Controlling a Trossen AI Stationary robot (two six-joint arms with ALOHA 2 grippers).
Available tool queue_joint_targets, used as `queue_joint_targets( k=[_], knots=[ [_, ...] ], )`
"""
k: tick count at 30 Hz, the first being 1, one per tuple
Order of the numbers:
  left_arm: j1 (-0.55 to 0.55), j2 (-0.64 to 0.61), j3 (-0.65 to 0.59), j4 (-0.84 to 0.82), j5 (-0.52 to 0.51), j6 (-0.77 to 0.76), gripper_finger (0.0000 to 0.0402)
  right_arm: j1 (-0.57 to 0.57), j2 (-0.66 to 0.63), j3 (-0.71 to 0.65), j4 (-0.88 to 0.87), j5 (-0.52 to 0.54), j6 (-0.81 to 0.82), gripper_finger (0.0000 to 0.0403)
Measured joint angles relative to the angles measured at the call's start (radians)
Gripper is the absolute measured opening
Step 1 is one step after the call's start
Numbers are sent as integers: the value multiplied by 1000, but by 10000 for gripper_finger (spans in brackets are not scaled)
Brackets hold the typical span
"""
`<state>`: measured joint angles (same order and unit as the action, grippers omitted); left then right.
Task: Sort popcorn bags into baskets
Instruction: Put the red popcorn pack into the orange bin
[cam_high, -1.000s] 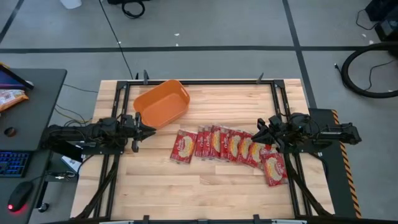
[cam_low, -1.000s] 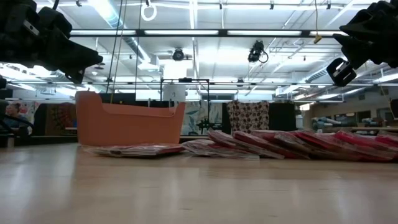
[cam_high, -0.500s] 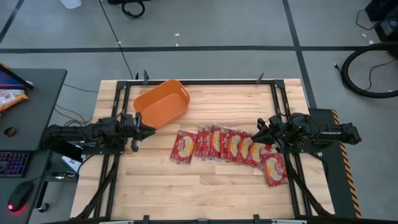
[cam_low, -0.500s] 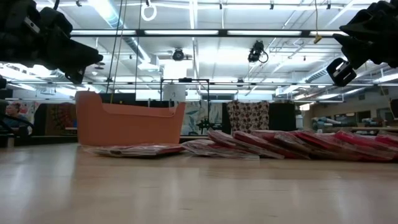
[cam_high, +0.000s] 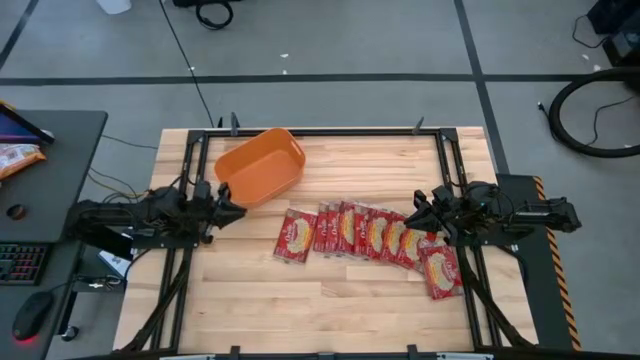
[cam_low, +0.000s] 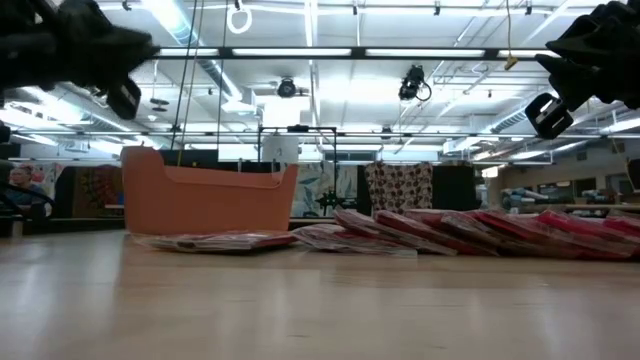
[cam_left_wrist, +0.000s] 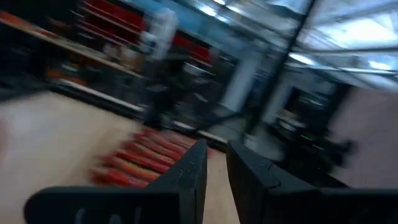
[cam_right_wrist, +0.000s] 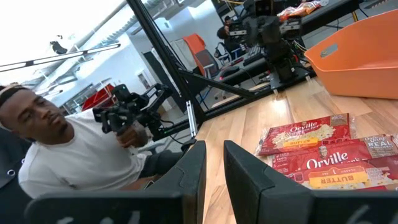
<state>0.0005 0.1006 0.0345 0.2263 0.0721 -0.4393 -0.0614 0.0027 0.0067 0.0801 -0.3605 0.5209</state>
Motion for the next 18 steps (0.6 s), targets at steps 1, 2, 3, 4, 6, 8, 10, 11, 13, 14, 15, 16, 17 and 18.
queue_joint_targets(
  k=[1,2,3,4,6,8,10,11,13,14,15,16,17,18],
  knots=[
    [0,27,1,5,25,-17,66,0,0,0,0,0,0,61],
    [-1,50,-1,-3,33,-31,66,0,0,0,0,0,0,61],
    [-4,76,-2,-7,35,-44,66,0,0,0,0,0,0,61],
    [-6,102,-2,-5,34,-46,66,0,1,0,0,0,0,61],
    [-14,165,-1,0,34,-47,66,0,1,0,0,0,0,61],
    [-30,221,-1,-6,38,-48,66,0,1,0,0,0,0,61],
    [-54,273,-1,1,45,-47,66,0,1,0,0,0,0,61],
    [-68,296,-1,8,46,-47,66,0,1,0,0,0,0,61],
    [-99,341,-2,40,46,-42,66,0,1,0,0,0,0,61],
    [-115,360,-2,62,46,-27,66,0,1,0,0,0,0,61],
    [-132,378,-2,86,46,-12,66,0,1,0,0,0,0,61],
    [-146,395,-2,113,46,10,66,0,1,0,0,0,0,61],
    [-159,408,-2,135,46,32,66,0,1,0,0,0,0,61],
    [-171,422,2,148,46,37,66,0,1,0,0,0,0,61]
  ],
)
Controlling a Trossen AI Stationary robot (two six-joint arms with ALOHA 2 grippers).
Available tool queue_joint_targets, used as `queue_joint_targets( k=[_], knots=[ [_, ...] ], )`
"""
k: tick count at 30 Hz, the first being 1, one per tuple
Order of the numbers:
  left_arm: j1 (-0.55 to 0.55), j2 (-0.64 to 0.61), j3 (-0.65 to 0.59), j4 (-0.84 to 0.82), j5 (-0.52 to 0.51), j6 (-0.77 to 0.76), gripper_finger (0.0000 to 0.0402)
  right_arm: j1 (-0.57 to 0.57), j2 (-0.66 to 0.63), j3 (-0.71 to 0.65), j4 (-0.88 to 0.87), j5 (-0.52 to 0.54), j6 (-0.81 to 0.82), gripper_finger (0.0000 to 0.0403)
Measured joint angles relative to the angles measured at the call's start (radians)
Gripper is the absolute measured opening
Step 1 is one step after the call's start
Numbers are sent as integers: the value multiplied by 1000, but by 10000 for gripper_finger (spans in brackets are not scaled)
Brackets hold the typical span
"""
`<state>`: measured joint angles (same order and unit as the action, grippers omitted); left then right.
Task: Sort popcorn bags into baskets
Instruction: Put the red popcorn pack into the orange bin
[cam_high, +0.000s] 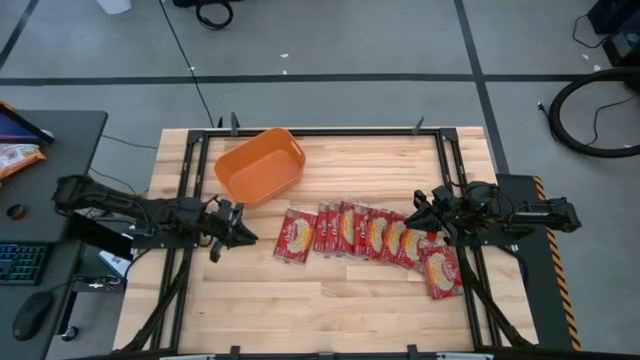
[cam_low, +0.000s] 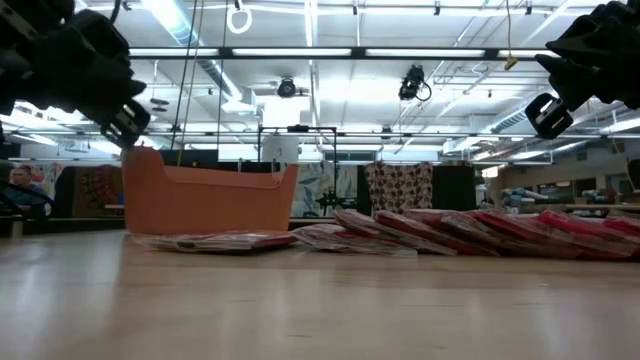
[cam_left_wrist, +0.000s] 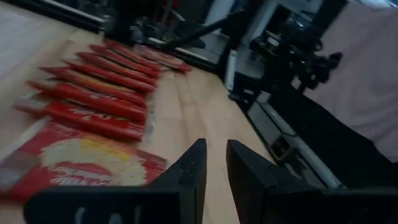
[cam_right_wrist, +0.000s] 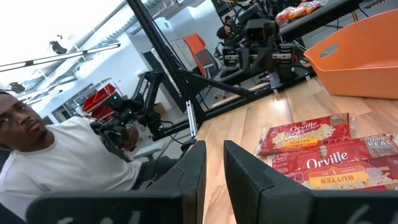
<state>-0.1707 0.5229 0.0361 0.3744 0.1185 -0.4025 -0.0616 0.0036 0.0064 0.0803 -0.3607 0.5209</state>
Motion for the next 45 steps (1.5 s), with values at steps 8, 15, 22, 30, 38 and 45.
queue_joint_targets(
  k=[8,15,22,30,38,45],
  knots=[
    [-46,152,138,-54,-10,128,66,0,0,0,0,0,0,61],
    [-46,316,259,-204,-32,302,68,0,0,0,0,0,0,61],
    [-46,466,344,-283,-72,396,105,0,0,0,0,0,0,61],
    [-48,590,452,-484,-71,438,145,0,0,0,0,0,0,61],
    [-90,649,506,-607,-167,745,146,0,0,0,0,0,0,61],
    [-148,657,506,-621,-266,911,147,0,0,0,0,0,0,61]
  ],
)
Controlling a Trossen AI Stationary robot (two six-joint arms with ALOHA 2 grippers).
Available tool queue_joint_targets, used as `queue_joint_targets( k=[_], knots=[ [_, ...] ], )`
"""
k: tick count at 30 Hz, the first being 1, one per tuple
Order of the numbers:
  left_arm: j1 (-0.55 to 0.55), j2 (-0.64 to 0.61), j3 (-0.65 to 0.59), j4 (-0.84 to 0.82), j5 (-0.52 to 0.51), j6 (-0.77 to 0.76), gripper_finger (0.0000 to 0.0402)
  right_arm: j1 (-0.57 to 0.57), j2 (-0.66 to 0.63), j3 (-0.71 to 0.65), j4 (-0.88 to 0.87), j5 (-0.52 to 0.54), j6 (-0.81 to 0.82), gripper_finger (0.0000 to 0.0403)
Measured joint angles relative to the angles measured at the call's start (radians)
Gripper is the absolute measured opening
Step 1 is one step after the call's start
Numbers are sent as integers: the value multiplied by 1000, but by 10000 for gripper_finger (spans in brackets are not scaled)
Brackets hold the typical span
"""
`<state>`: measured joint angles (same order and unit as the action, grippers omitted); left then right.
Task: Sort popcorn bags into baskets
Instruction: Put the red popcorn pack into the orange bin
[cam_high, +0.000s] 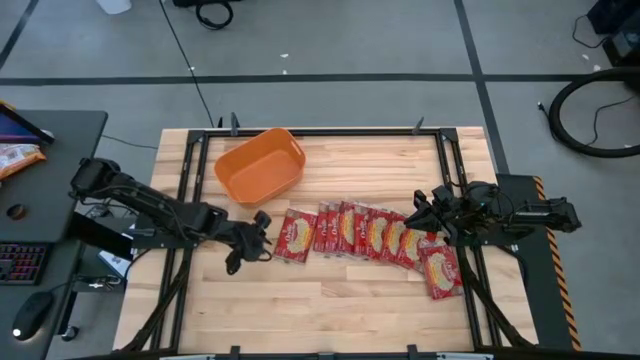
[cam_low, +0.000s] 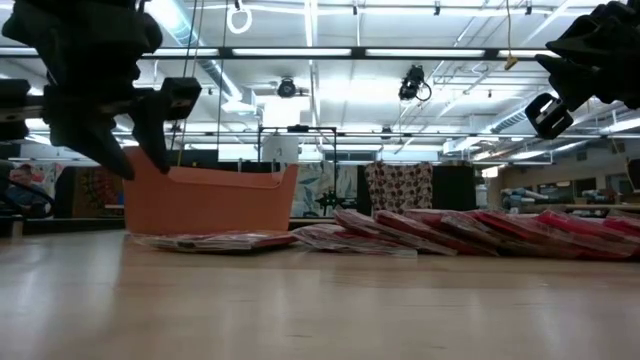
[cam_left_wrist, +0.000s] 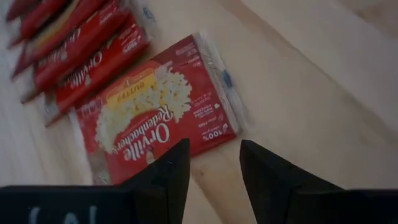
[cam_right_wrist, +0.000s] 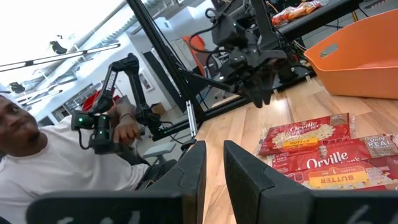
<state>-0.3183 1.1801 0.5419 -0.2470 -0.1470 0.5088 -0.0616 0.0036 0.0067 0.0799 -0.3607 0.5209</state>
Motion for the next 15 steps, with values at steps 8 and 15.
queue_joint_targets(
  k=[8,15],
  knots=[
    [-74,0,-1,-16,-76,212,147,0,0,0,0,0,0,61],
    [-131,0,-2,-101,-110,394,147,0,0,0,0,0,0,61]
  ],
)
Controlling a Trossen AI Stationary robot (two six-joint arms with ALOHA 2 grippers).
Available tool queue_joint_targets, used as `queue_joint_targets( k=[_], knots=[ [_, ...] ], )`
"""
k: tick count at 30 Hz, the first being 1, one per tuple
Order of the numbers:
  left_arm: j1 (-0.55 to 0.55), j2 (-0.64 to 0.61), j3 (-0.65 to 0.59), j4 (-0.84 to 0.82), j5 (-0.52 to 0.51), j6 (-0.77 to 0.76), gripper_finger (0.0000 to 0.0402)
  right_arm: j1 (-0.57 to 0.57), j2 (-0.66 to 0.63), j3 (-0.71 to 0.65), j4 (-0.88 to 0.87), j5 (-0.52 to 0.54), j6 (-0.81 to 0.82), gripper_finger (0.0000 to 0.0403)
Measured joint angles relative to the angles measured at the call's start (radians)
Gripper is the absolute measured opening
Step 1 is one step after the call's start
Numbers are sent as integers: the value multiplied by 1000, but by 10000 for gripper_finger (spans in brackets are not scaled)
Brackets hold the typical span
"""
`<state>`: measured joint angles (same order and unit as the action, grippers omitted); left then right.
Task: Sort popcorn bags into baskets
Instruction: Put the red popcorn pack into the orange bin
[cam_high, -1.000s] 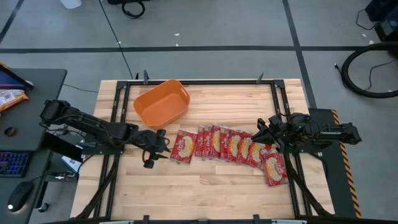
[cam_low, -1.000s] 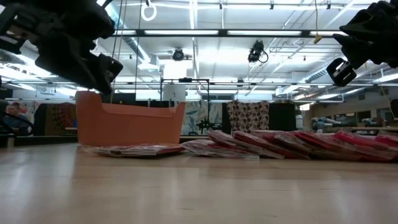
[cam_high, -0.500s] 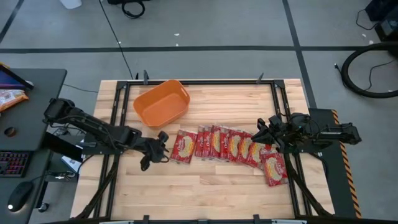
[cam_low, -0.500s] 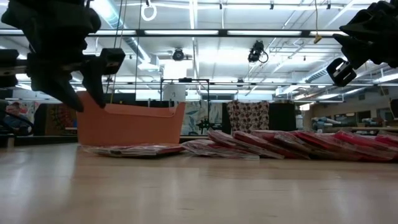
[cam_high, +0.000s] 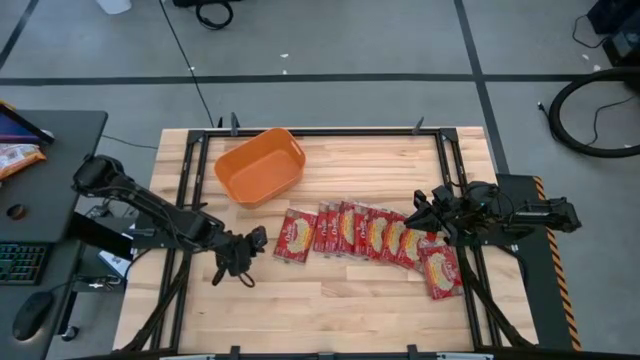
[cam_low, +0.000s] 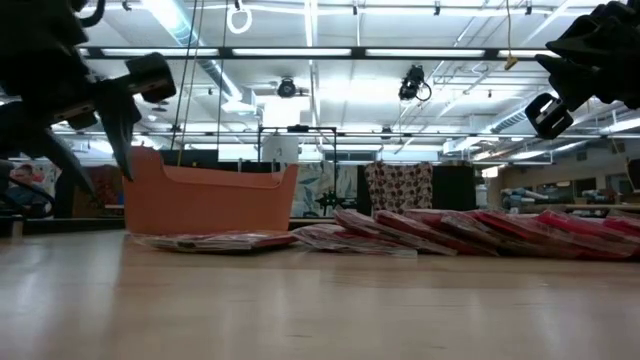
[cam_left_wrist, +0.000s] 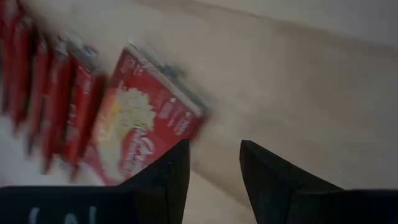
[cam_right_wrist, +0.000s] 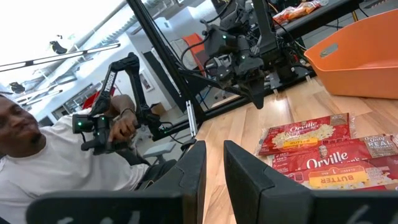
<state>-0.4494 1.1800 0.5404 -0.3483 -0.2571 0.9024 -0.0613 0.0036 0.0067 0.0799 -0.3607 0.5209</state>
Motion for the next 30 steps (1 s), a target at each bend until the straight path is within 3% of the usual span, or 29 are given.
queue_joint_targets(
  k=[4,16,21,30],
  knots=[
    [-25,0,0,6,-58,107,147,0,0,0,0,0,0,61],
    [5,29,-59,232,-27,284,147,0,0,0,0,0,0,61],
    [40,138,-51,316,-12,75,147,0,0,0,-1,0,0,61],
    [3,314,81,335,-51,-404,147,0,0,0,2,0,0,61]
  ],
)
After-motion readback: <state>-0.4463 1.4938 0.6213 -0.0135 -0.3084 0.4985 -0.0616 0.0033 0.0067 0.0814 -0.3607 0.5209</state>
